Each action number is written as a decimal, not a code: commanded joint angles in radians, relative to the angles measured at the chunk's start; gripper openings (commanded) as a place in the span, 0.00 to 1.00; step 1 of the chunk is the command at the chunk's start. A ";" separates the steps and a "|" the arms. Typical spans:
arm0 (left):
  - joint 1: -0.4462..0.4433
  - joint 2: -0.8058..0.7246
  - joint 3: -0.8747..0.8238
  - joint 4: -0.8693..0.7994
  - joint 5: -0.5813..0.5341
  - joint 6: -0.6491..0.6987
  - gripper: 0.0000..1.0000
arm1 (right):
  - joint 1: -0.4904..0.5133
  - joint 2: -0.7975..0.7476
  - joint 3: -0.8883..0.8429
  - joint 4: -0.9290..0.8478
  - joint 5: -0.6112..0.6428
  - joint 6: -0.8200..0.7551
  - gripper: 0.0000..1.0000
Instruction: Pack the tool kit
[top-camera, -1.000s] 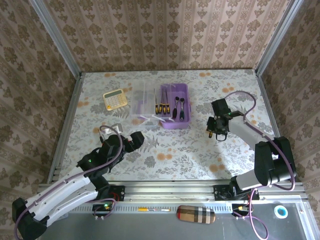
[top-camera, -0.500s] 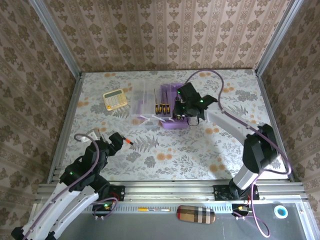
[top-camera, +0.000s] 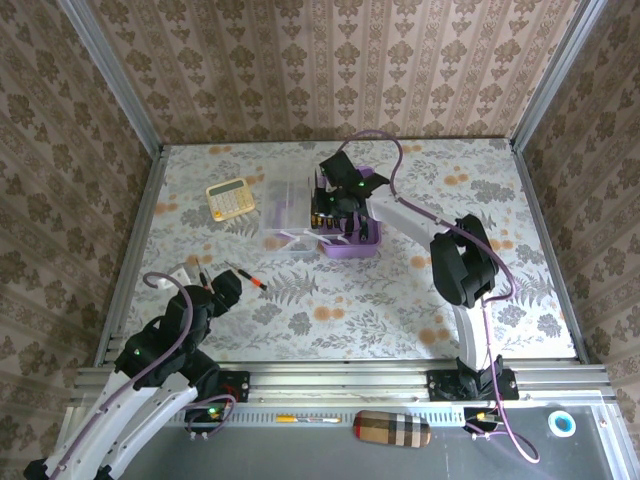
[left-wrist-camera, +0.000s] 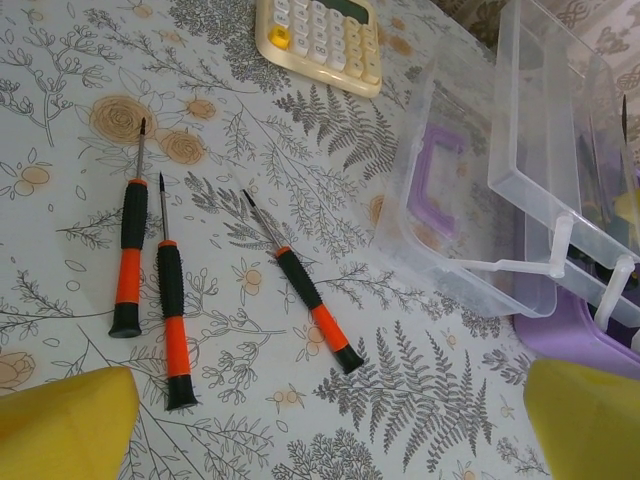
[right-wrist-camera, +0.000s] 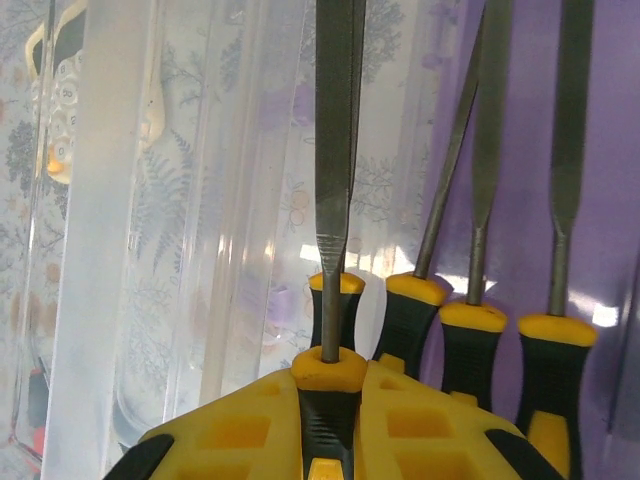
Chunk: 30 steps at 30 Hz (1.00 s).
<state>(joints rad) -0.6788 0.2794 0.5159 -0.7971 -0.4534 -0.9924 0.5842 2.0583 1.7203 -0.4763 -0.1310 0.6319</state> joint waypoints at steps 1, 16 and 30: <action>0.009 -0.004 0.030 -0.020 -0.011 0.026 1.00 | -0.014 0.033 0.054 0.005 -0.054 0.023 0.20; 0.010 0.057 0.036 0.014 0.025 0.023 1.00 | -0.030 -0.062 -0.010 0.039 -0.073 0.024 0.38; 0.090 0.167 0.075 0.045 -0.014 0.083 1.00 | -0.033 -0.401 -0.345 0.111 0.010 -0.062 0.42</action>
<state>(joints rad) -0.6193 0.4374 0.5419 -0.7712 -0.4465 -0.9718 0.5564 1.7279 1.4662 -0.4019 -0.1673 0.6064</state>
